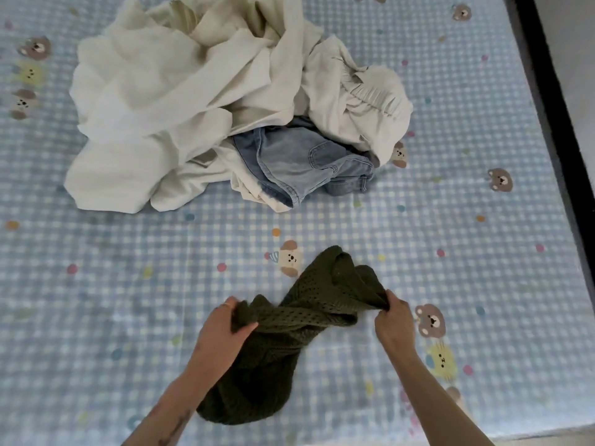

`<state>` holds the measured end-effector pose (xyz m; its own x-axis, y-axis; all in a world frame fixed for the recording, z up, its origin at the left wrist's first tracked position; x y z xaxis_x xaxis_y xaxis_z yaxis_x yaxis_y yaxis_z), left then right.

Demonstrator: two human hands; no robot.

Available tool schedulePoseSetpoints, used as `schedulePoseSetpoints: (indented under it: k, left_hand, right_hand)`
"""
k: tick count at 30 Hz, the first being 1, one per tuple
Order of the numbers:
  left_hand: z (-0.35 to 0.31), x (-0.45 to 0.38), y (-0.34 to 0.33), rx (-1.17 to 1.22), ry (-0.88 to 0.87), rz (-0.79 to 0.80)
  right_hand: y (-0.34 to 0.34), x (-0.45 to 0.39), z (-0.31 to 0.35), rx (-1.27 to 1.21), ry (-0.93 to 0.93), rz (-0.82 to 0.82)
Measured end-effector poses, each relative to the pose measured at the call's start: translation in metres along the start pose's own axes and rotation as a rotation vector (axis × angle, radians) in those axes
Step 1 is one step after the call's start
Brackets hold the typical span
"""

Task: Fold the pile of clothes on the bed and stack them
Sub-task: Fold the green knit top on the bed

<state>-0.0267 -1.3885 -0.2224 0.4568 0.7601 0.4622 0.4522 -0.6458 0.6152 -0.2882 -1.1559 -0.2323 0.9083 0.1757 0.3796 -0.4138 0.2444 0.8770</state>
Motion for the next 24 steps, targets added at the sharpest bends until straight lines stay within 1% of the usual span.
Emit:
schedulePoseSetpoints:
  k: [3,5,7,8,10,12,13,14,16,17,18,19,21,22,24]
  left_hand:
    - [0.038,0.017,0.002,-0.144,0.093,0.087]
    - [0.042,0.019,-0.002,-0.170,0.094,0.065]
    - [0.023,0.013,-0.013,-0.195,-0.039,0.045]
    - [0.014,0.009,-0.023,-0.241,-0.122,0.068]
    - [0.004,0.003,-0.048,-0.400,-0.247,0.187]
    - [0.004,0.003,-0.072,-0.543,-0.221,0.413]
    - [0.002,0.001,-0.081,-0.539,-0.184,0.473]
    - [-0.009,-0.006,-0.085,-0.505,-0.185,0.434]
    - [-0.047,-0.034,-0.090,-0.410,-0.292,0.203]
    - [-0.066,-0.046,-0.096,-0.333,-0.342,0.125]
    - [-0.085,-0.058,-0.108,-0.270,-0.390,0.116]
    - [-0.100,-0.069,-0.122,-0.268,-0.440,0.159]
    - [-0.120,-0.090,-0.155,-0.359,-0.539,0.286]
    - [-0.125,-0.097,-0.168,-0.400,-0.565,0.365]
    - [-0.124,-0.106,-0.183,-0.457,-0.572,0.511]
  right_hand:
    - [-0.001,0.005,0.001,-0.115,-0.054,0.006]
    - [-0.005,0.003,0.016,-0.168,0.007,0.003]
    - [-0.019,0.000,0.032,-0.108,0.084,0.079]
    - [-0.030,-0.001,0.038,-0.043,0.115,0.144]
    - [-0.049,-0.001,0.042,0.094,0.162,0.249]
    - [-0.060,0.000,0.040,0.188,0.184,0.277]
    - [-0.062,0.000,0.037,0.217,0.190,0.262]
    - [-0.060,-0.001,0.034,0.231,0.192,0.230]
    - [-0.055,-0.001,0.024,0.252,0.204,0.154]
    - [-0.054,0.001,0.020,0.283,0.233,0.135]
    - [-0.055,0.003,0.015,0.328,0.272,0.132]
    - [-0.058,0.005,0.012,0.367,0.315,0.134]
    - [-0.061,0.002,0.008,0.355,0.375,0.104]
    - [-0.059,-0.002,0.008,0.301,0.386,0.076]
    - [-0.050,-0.009,0.010,0.101,0.380,0.028]
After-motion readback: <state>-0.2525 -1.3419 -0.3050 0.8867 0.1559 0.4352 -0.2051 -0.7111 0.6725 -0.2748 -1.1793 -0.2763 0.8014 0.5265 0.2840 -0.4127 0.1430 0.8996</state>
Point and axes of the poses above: each hand's wrist, its own x-axis away from the middle knuckle, its own y-axis out of the back of the hand, z = x × y, the point moved 9 cm from there along -x, towards the middle knuckle, and after that the axes turned 11 degrees about -z, right-handed, at the moved point
